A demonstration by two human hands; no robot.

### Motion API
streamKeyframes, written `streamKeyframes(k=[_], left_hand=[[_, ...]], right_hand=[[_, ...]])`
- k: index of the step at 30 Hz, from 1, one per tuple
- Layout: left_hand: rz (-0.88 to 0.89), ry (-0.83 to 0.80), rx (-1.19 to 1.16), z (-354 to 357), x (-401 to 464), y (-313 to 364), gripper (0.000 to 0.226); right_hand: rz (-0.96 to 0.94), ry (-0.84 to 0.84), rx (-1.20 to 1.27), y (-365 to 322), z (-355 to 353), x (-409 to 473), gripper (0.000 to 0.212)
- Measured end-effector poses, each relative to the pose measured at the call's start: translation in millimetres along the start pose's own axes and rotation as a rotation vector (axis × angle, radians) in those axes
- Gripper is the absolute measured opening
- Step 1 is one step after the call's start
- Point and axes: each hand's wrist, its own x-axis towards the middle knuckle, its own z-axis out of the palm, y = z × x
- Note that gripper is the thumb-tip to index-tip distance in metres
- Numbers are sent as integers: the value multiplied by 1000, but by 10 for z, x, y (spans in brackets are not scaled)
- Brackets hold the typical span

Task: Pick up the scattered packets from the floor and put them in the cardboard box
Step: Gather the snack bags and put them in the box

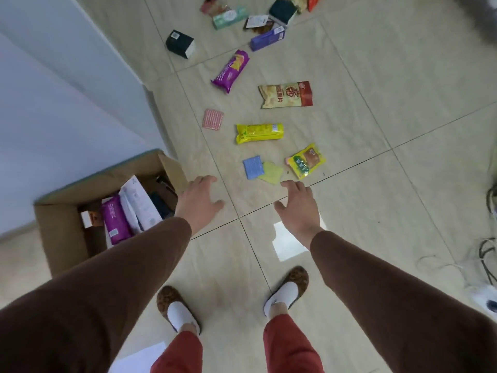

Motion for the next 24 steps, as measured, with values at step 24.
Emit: streamKeyframes(k=[24], left_hand=[[52,-24,9,543,2395,3436,63]], right_hand=[[21,3,-21,1992,-2571,2676,54]])
